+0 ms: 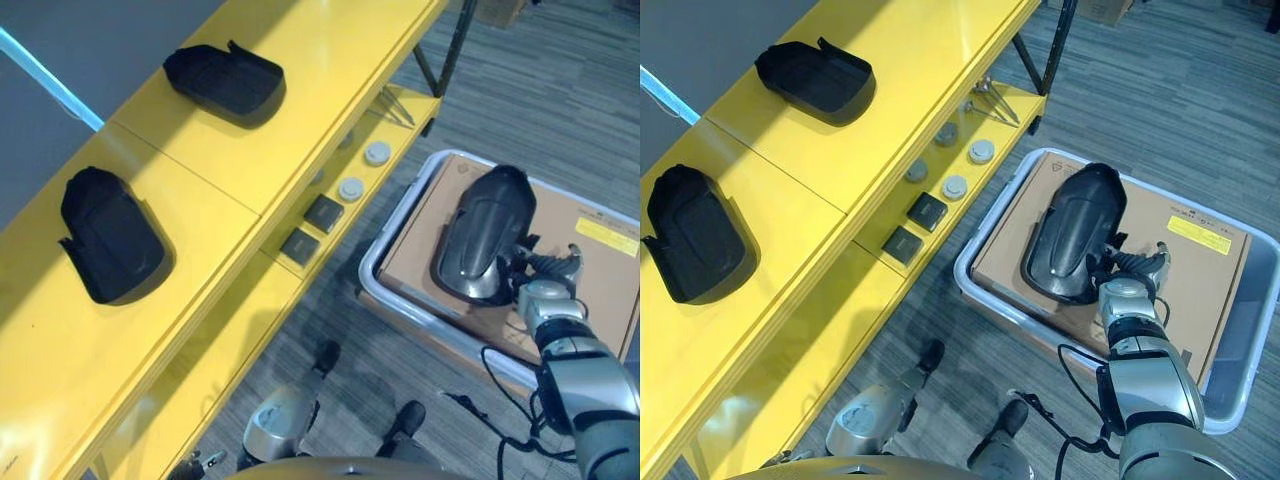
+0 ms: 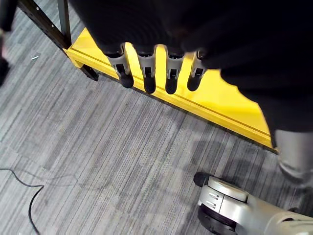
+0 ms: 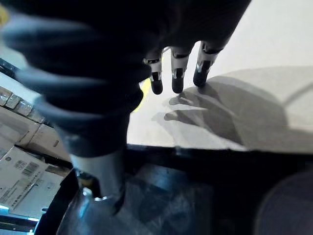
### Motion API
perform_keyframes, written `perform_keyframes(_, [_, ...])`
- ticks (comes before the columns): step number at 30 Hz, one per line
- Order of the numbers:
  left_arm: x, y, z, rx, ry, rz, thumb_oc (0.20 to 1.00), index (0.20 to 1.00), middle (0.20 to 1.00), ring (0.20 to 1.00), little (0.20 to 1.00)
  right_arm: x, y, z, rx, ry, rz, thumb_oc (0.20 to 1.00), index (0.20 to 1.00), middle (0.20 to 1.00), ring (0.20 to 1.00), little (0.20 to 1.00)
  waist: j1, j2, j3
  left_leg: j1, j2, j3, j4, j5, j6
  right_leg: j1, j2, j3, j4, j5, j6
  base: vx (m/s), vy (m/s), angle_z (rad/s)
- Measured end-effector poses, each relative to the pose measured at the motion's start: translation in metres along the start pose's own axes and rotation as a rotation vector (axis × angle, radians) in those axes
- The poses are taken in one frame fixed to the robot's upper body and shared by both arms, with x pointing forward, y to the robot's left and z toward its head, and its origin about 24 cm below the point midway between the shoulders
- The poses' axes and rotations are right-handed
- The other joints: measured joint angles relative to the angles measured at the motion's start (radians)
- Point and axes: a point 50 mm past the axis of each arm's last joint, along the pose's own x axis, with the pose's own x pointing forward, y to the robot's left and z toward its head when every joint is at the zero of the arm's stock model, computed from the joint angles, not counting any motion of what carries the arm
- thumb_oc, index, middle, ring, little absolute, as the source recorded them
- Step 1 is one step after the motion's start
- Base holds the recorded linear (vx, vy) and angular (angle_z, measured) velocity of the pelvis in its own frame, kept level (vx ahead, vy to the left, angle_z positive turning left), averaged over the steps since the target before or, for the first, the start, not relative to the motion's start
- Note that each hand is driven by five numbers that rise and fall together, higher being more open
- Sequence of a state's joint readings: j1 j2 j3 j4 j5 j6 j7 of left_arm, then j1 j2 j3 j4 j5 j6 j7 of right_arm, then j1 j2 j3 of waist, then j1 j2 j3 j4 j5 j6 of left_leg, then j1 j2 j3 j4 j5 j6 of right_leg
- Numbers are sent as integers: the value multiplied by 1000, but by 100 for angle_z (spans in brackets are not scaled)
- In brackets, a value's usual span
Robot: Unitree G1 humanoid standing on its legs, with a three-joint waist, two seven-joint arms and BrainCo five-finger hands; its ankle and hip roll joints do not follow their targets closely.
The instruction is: Move parts from the plastic box to the shelf.
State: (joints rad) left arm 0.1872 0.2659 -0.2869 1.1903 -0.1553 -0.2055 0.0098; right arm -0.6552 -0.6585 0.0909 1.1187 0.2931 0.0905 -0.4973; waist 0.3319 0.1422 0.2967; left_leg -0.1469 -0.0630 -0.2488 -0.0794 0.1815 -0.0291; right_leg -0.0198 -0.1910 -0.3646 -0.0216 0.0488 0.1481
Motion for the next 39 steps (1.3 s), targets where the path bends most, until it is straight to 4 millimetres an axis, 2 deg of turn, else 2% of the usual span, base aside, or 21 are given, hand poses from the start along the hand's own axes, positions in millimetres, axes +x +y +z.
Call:
perform_keyframes(1, [0,0,0,0,-2,0,1000,1000,1000,1000,1000,-1,2,0,-45,-4,7,959,959,959,959,959,0,0,0,0,1,1,0,-2,-3,0,0,0,3,0,-1,0,0,0])
perform_keyframes(2, [0,0,0,0,-2,0,1000,1000,1000,1000,1000,-1,3,-1,-61,-3,11,555,555,555,555,555,0,0,0,0,2,1,0,-4,-5,-1,0,0,5,-1,-1,0,0,0])
perform_keyframes(3, [0,0,1,-1,-3,0,1000,1000,1000,1000,1000,-2,5,-2,-126,-7,23,200,200,200,200,200,-2,0,0,0,3,1,0,-6,-9,-4,0,1,14,-4,-1,0,0,0])
perform_keyframes(6, [1,0,3,-9,-9,-5,1000,1000,1000,1000,1000,0,3,-3,-291,-23,24,200,200,200,200,200,-1,0,0,-2,5,1,0,-8,-11,-14,0,3,27,-8,-3,-10,-20,-2])
perform_keyframes(8, [2,2,6,-12,-17,-9,1000,1000,1000,1000,1000,2,1,-9,-623,-82,55,200,200,200,200,200,2,-8,-4,-3,8,-2,0,-5,-14,-15,2,-1,35,-11,-1,-30,-88,3])
perform_keyframes(10, [2,5,8,-7,-20,-3,1000,1000,1000,1000,1000,2,0,-14,-687,-68,76,200,200,200,200,200,7,-22,-11,-6,12,-10,0,-6,-17,-17,3,-4,39,-18,-6,-18,-68,10])
perform_keyframes(15, [4,8,15,2,-36,2,1000,1000,1000,1000,1000,0,0,-30,-662,18,118,200,200,200,200,200,21,-26,-13,-8,15,-21,0,-4,-21,-18,5,-12,51,-27,-8,-23,-47,6])
perform_keyframes(18, [5,15,17,12,-40,17,1000,1000,1000,1000,1000,-1,1,-32,-638,30,122,200,200,200,200,200,19,-26,-13,-7,15,-21,0,-4,-21,-19,6,-12,56,-29,-8,-21,-48,1])
perform_keyframes(22, [4,19,21,4,-66,28,1000,1000,1000,1000,1000,-1,4,-29,-500,35,118,200,200,200,200,200,10,-29,-13,-3,16,-17,0,-4,-21,-17,8,-7,57,-29,-8,18,-62,-2])
perform_keyframes(24, [5,21,26,-30,-99,35,1000,1000,1000,1000,1000,-6,14,-20,-357,12,138,200,200,200,200,200,-4,-37,-12,12,18,-11,0,-4,-21,-5,11,-1,55,-29,-8,54,-68,-9])
perform_keyframes(25, [5,23,38,-63,-154,31,1000,1000,1000,1000,1000,-12,23,-11,-264,-32,146,200,200,200,200,200,-13,-46,-13,23,20,-3,0,-5,-20,4,14,5,49,-28,-9,66,-91,-18])
perform_keyframes(28, [-5,31,110,-112,-486,-45,1000,1000,1000,1000,1000,-27,24,9,-92,-166,135,200,200,200,200,200,-21,-76,-17,62,30,12,0,-17,-21,36,24,20,34,-24,-10,65,-89,-16])
perform_keyframes(30, [-28,34,162,-108,-715,-130,1000,1000,1000,1000,1000,-43,23,23,-29,-280,138,200,200,200,200,200,-39,-110,-36,73,38,34,0,-22,-18,39,28,41,30,-19,-8,64,-70,-30])
perform_keyframes(32, [-59,31,205,-68,-909,-235,1000,1000,1000,1000,1000,-60,19,25,22,-366,162,200,200,200,200,200,-66,-147,-61,94,42,59,0,-37,-16,50,30,65,16,-14,-9,88,-61,-39])
perform_keyframes(33, [-73,23,232,-54,-962,-311,1000,1000,1000,1000,1000,-72,24,22,24,-389,194,200,200,200,200,200,-91,-161,-69,131,40,80,0,-45,-13,82,32,85,10,-8,-11,69,-49,-59])
perform_keyframes(35, [-75,14,249,-52,-976,-381,1000,1000,1000,1000,1000,-79,36,20,0,-400,247,200,200,200,200,200,-120,-171,-110,145,40,111,0,-57,-10,89,34,120,-2,0,-10,63,-26,-63])
perform_keyframes(37, [-78,-13,282,-27,-943,-486,1000,1000,1000,1000,1000,-79,48,20,-51,-389,304,200,200,200,200,200,-183,-173,-126,168,50,145,1,-65,-8,90,39,155,-12,12,-12,49,-6,-52])
perform_keyframes(38, [-88,-38,311,-38,-964,-563,1000,1000,1000,1000,1000,-86,63,28,-108,-427,381,200,200,200,200,200,-227,-167,-134,173,53,164,0,-67,-10,89,41,179,-23,28,-10,26,-10,-56])
perform_keyframes(39, [-93,-50,321,-53,-975,-598,1000,1000,1000,1000,1000,-89,70,28,-134,-434,409,200,200,200,200,200,-247,-166,-135,179,54,175,0,-68,-11,91,43,192,-31,36,-12,32,-13,-52])
